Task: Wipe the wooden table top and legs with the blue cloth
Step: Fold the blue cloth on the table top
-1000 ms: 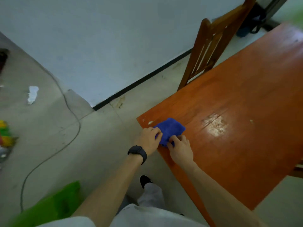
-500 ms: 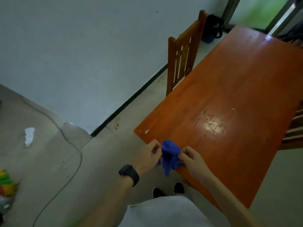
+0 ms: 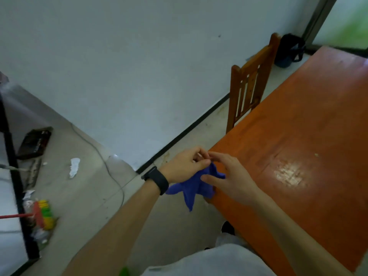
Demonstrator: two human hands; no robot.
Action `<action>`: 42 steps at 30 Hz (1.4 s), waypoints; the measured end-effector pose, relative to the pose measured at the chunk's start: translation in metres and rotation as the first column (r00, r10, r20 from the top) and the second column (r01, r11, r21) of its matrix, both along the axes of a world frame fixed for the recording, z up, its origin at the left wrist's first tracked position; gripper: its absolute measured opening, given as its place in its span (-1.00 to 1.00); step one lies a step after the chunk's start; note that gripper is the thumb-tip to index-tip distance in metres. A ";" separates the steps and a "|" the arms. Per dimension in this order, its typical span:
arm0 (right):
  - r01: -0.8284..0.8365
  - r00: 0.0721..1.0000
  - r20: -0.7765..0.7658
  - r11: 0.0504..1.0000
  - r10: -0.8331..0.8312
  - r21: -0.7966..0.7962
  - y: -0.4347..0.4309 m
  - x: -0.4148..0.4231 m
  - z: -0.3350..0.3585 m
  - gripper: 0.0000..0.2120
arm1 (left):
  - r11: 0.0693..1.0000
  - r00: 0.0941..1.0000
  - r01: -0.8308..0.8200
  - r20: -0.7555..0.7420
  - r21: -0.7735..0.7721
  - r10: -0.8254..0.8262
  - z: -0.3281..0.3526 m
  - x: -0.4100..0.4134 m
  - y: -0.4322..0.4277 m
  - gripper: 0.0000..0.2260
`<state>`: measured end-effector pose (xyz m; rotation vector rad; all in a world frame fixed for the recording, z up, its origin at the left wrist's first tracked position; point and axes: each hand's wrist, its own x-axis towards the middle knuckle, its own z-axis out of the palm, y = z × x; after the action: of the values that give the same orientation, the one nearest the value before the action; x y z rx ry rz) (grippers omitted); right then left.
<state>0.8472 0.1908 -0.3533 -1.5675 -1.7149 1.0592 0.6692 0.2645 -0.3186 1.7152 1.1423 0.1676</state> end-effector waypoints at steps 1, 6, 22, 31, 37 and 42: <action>-0.011 1.000 0.009 1.000 0.011 0.017 0.011 0.000 0.006 -0.60 | 0.999 0.999 0.029 -0.031 0.023 -0.028 0.007 0.002 0.008 -0.86; 0.086 0.993 -0.084 0.996 -0.083 0.032 0.043 0.015 0.015 -0.93 | 1.000 0.997 0.021 -0.069 0.016 -0.019 0.017 0.004 0.047 -0.54; 0.647 0.756 -0.169 0.761 -0.633 0.049 0.056 0.027 0.059 -0.81 | 0.881 0.895 0.434 0.021 0.187 -0.445 -0.014 0.045 0.121 -0.81; 0.930 0.358 -0.151 0.366 -0.922 -0.027 -0.008 -0.020 0.069 -0.68 | 0.825 0.812 0.520 0.172 0.222 -0.558 0.005 0.018 0.149 -0.86; 0.887 0.446 -0.020 0.440 -0.895 0.139 -0.037 -0.058 0.071 -0.90 | 0.854 0.827 0.465 0.230 0.231 -0.513 0.033 0.003 0.168 -0.86; 0.858 0.475 -0.249 0.507 -0.844 -0.082 -0.057 -0.075 0.081 -0.82 | 0.793 0.764 0.609 0.272 -0.005 -0.585 0.046 -0.020 0.183 -0.72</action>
<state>0.7723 0.1342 -0.2720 -1.8123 -0.5546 0.6069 0.6495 0.4475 -0.2727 1.8269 0.3611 -0.0639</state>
